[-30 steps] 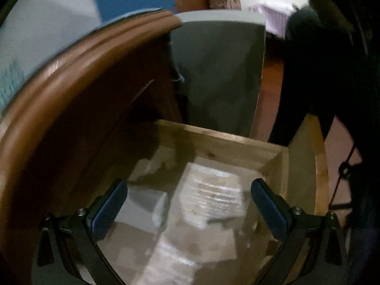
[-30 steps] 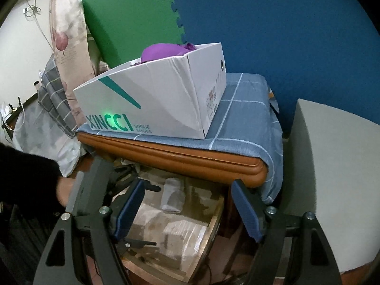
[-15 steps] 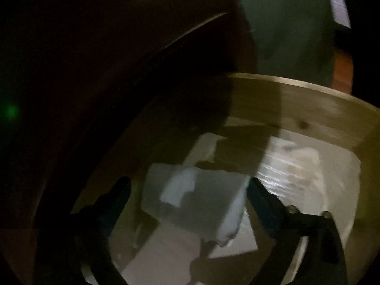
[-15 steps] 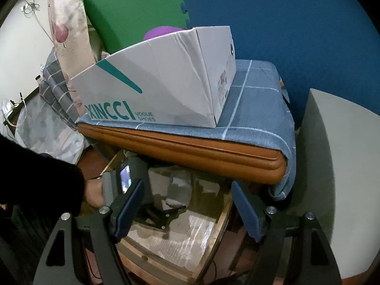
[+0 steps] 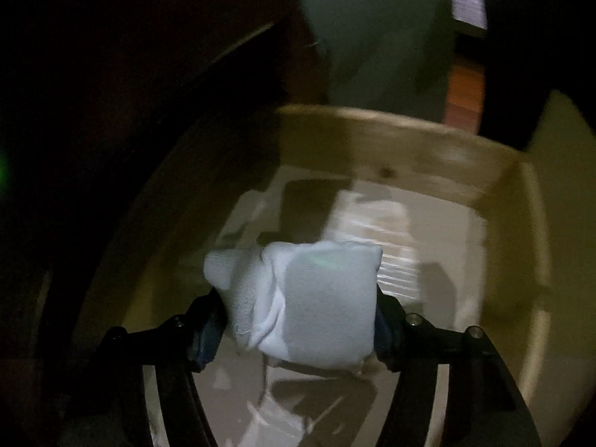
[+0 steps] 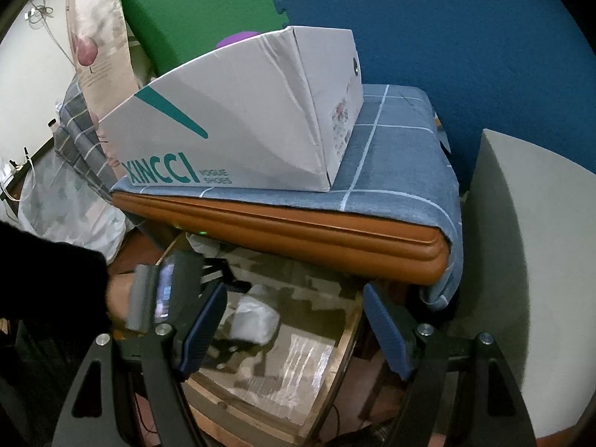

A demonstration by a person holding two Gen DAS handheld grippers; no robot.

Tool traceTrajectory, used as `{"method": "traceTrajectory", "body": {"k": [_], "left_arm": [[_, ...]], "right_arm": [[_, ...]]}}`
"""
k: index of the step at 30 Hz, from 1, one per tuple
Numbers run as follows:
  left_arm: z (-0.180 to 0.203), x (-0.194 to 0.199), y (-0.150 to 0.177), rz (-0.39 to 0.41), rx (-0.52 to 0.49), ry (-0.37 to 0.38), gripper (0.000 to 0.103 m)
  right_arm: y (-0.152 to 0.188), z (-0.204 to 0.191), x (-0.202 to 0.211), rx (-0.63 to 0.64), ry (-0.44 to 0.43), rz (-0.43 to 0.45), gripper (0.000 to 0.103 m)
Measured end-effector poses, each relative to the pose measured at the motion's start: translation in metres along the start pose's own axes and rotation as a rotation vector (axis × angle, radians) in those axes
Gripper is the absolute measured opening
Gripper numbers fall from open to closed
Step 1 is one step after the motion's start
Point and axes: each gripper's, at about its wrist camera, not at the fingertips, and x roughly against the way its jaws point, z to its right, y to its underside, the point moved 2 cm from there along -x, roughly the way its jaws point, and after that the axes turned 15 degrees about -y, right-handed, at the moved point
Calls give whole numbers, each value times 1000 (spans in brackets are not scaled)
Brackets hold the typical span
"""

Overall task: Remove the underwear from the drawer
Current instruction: 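Grasp the white underwear with the left gripper and lift it, then carry the white underwear up over the white box with the left gripper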

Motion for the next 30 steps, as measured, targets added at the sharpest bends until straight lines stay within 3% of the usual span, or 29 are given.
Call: {"method": "traceTrajectory", "body": {"k": [5,9,22,30], "left_arm": [[-6,46,-18,32,26,58,61],[-28,80,-32,77,52,59,61],[-30,225,-72,281,88,-49,62],[-86,314,-101,384,141,-186,63]], "right_arm": [[1,0,0,3,22,-3,77],[2,1,3,-2,33,5,77],[5,1,9,-6,54,9,77],[7,-8,8,43,64,-9,77]]}}
